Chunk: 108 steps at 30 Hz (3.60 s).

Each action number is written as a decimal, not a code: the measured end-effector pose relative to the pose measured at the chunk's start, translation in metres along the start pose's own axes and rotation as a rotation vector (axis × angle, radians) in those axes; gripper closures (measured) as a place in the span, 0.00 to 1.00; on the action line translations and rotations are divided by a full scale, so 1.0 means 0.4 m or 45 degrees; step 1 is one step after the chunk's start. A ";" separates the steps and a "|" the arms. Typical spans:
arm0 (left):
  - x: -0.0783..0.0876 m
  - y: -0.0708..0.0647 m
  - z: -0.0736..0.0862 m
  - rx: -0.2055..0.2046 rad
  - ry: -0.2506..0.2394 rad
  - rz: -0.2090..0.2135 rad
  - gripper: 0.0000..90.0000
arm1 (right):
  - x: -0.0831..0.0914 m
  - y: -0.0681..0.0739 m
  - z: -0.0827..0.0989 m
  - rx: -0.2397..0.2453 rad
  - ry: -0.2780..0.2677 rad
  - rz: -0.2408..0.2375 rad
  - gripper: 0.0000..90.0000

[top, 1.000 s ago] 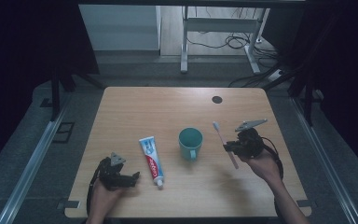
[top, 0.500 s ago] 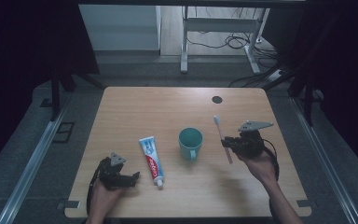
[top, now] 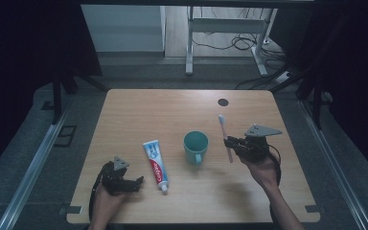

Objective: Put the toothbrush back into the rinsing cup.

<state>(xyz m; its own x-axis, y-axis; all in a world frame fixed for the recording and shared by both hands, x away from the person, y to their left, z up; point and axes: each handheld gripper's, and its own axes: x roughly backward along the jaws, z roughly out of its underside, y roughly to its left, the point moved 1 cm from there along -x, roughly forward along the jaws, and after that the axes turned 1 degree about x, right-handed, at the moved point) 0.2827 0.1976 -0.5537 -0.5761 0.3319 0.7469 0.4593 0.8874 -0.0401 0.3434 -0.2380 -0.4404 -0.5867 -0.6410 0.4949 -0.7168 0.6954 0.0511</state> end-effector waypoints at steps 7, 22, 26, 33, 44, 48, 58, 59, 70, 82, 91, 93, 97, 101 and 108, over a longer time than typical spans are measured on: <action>0.000 0.000 0.000 0.000 -0.002 0.000 0.00 | -0.001 0.002 -0.006 0.001 -0.052 -0.001 0.88; 0.000 0.000 0.000 0.002 -0.002 0.000 0.00 | -0.016 0.001 -0.014 -0.001 -0.208 -0.027 0.88; 0.000 0.000 0.000 0.003 -0.002 0.000 0.00 | -0.015 0.000 -0.022 -0.008 -0.253 -0.034 0.88; 0.000 0.000 0.000 0.004 -0.002 0.001 0.00 | -0.023 0.002 -0.033 -0.013 -0.277 -0.050 0.88; 0.000 0.000 0.000 0.002 -0.001 0.000 0.00 | -0.038 0.021 -0.076 0.000 -0.280 -0.088 0.88; 0.000 0.000 0.000 0.000 -0.001 0.001 0.00 | -0.043 0.027 -0.093 0.003 -0.275 -0.102 0.88; 0.000 0.000 0.000 0.000 -0.001 0.000 0.00 | -0.061 0.046 -0.131 0.008 -0.252 -0.132 0.88; 0.000 0.000 0.000 0.000 -0.001 0.001 0.00 | -0.065 0.049 -0.135 0.012 -0.249 -0.133 0.88; 0.000 0.000 0.000 0.000 -0.001 0.000 0.00 | -0.099 0.067 -0.152 0.023 -0.229 -0.148 0.88; 0.001 0.001 0.000 -0.006 0.005 0.002 0.00 | -0.138 0.081 -0.151 0.032 -0.202 -0.153 0.88; 0.000 0.001 0.000 -0.006 0.003 0.001 0.00 | -0.163 0.082 -0.135 0.034 -0.167 -0.150 0.88; 0.000 0.001 0.000 -0.006 0.004 0.001 0.00 | -0.168 0.082 -0.130 0.032 -0.156 -0.148 0.88; 0.000 0.001 0.000 -0.006 0.004 0.001 0.00 | -0.178 0.081 -0.122 0.032 -0.137 -0.148 0.88; 0.000 0.001 0.000 -0.006 0.004 0.002 0.00 | -0.187 0.081 -0.113 0.028 -0.119 -0.143 0.88; 0.001 0.001 0.000 -0.004 0.005 0.002 0.00 | -0.201 0.077 -0.096 0.026 -0.097 -0.135 0.88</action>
<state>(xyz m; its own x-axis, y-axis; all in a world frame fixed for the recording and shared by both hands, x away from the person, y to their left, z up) 0.2827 0.1980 -0.5535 -0.5727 0.3322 0.7494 0.4626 0.8857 -0.0391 0.3829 -0.1528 -0.4454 -0.5338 -0.7338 0.4203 -0.7833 0.6164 0.0814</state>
